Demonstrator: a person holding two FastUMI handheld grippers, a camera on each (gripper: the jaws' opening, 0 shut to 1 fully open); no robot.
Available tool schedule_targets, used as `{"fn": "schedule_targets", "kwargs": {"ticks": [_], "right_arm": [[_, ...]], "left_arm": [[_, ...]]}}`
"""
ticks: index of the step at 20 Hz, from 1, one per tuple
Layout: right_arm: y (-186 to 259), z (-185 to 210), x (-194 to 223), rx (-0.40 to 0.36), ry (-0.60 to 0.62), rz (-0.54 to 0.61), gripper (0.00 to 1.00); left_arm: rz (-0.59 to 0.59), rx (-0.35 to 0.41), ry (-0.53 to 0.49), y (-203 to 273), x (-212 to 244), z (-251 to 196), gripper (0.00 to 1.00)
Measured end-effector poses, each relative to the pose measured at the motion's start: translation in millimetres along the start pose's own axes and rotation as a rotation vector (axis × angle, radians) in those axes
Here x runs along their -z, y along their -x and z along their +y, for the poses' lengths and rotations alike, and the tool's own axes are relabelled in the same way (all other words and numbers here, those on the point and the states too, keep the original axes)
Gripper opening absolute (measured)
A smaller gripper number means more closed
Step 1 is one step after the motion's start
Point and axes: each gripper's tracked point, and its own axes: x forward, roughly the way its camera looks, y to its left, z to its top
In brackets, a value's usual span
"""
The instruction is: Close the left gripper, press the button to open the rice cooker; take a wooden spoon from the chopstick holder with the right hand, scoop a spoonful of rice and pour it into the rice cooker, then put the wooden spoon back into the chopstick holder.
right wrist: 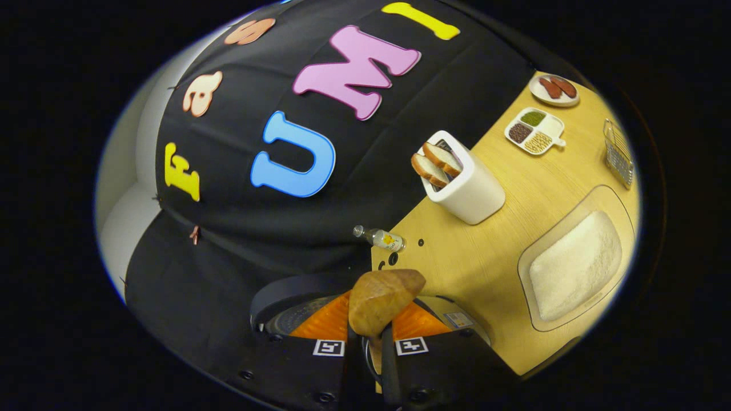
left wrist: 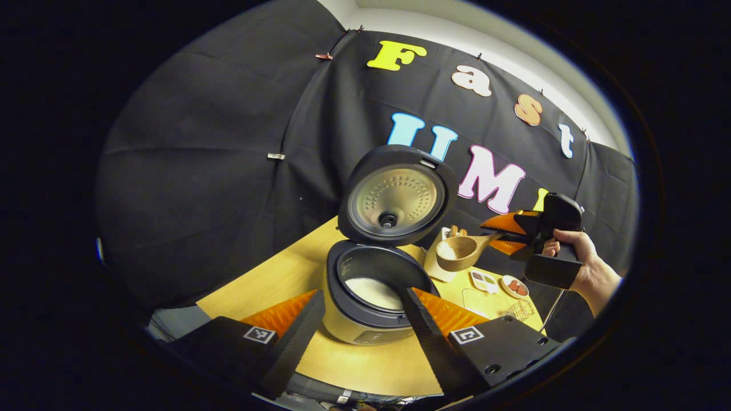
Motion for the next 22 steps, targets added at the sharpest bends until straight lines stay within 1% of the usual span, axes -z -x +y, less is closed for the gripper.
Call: {"fn": "schedule_targets", "kwargs": {"ticks": [6,10,14,16,17,18,22], "right_arm": [[-24,36,35,-0.039,0.305,-0.006,0.17],[-40,36,53,-0.041,0.461,-0.021,0.17],[-53,35,65,-0.05,0.624,-0.06,0.18],[-58,38,70,-0.07,0.699,-0.079,0.18],[-59,41,74,-0.084,0.742,-0.083,0.17],[-60,45,78,-0.099,0.785,-0.088,0.18],[-58,67,99,-0.208,1.032,-0.123,0.17]], "left_arm": [[0.027,-0.025,0.076,5,8,0,0.95],[0.048,-0.046,0.066,8,10,1,0.95],[0.056,-0.06,0.039,12,8,4,0.95],[0.066,-0.062,0.038,12,10,9,0.95],[0.07,-0.065,0.041,11,12,14,0.93],[0.073,-0.066,0.045,12,12,14,0.95],[0.094,-0.083,0.054,9,23,23,0.95]]}}
